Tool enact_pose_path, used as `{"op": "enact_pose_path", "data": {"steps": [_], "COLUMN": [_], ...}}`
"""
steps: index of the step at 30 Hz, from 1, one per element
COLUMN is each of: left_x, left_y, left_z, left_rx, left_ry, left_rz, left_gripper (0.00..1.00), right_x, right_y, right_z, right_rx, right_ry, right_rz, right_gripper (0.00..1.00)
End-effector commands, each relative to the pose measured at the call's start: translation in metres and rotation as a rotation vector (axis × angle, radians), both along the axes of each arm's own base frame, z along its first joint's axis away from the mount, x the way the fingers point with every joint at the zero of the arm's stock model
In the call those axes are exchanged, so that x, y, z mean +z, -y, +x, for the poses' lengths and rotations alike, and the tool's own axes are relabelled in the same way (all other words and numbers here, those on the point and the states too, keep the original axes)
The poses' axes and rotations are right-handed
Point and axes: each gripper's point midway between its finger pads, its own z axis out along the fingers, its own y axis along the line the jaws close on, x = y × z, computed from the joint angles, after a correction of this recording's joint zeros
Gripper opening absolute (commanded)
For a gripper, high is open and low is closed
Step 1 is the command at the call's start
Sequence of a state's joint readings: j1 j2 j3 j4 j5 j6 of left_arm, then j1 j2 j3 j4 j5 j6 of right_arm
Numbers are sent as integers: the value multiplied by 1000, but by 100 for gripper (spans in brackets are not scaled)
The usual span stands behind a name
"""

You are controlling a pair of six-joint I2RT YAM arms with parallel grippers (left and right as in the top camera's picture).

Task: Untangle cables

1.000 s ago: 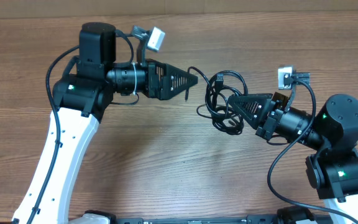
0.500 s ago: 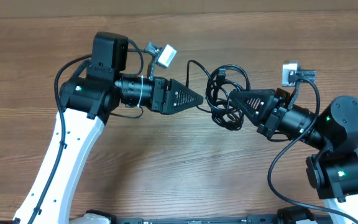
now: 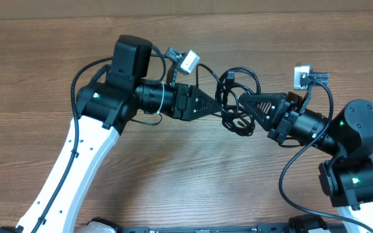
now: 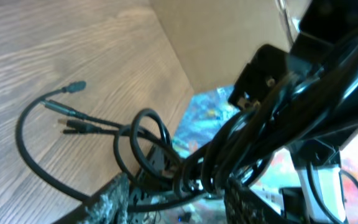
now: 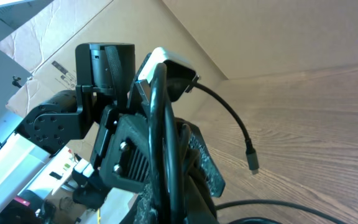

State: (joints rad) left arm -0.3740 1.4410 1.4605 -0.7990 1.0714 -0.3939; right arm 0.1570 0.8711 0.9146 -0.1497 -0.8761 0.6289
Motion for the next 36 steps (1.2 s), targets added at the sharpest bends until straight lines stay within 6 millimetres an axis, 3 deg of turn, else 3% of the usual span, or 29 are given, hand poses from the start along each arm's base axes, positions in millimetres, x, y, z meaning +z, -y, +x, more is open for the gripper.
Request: {"op": "enact_pose_path", "data": {"steps": [1, 6, 9, 10, 12, 18, 19, 20, 22, 24, 28, 32, 36], "left_x": [7, 20, 18, 18, 17, 17, 17, 16, 14, 1, -6, -6, -9], "left_y": [6, 26, 32, 34, 35, 34, 34, 34, 33, 23, 7, 4, 3], "left_z": [8, 3, 0, -2, -3, -3, -3, -4, 0, 14, 26, 29, 27], "left_rx": [54, 20, 17, 12, 9, 13, 14, 10, 12, 98, 161, 91, 28], "left_ry": [2, 59, 70, 68, 65, 49, 46, 58, 109, 97, 71, 256, 381], "left_rz": [2, -35, -22, -22, -21, -21, -19, -17, -4, 67, 102, 118, 139], "left_gripper": [45, 45, 33, 22, 10, 4, 4, 4, 4, 4, 4, 4, 4], "right_x": [12, 10, 11, 10, 10, 0, -3, -5, -8, -9, -34, -55, -59], "right_y": [-1, -1, -1, -1, -1, 4, 5, 5, 6, 7, 20, 30, 33], "right_z": [-6, -6, -6, -6, -6, 2, 4, 4, 5, 6, 19, 22, 25], "right_rx": [23, 23, 23, 23, 23, -35, -45, -50, -52, -64, -187, -255, -284], "right_ry": [33, 27, 27, 27, 29, 4, -10, -22, -34, -42, -150, -246, -260], "right_rz": [8, 7, 7, 7, 5, -22, -25, -31, -33, -35, -74, -108, -120], "right_gripper": [4, 4, 4, 4, 4, 5, 14, 32, 56, 79, 93, 96, 96]}}
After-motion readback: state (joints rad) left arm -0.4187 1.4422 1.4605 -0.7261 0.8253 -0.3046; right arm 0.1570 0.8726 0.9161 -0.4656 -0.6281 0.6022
